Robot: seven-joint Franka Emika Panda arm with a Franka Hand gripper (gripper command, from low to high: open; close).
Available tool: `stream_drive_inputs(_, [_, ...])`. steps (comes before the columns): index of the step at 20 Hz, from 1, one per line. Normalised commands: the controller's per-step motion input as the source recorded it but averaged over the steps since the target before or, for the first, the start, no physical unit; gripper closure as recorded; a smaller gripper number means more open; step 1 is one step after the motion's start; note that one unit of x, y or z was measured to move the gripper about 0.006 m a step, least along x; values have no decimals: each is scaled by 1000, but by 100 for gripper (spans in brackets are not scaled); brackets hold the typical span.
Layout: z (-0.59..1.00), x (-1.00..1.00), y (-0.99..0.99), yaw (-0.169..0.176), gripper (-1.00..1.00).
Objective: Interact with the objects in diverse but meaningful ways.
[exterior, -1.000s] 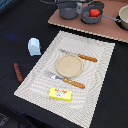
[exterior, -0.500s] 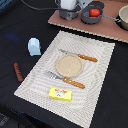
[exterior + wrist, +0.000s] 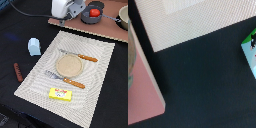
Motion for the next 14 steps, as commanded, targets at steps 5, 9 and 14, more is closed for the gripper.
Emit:
stream_drive_inputs(5, [-101, -931, -363, -63, -100])
stream_drive_inputs(9, [21, -943, -365, -59, -100])
stream_drive_inputs(14, [258, -934, -358, -32, -100])
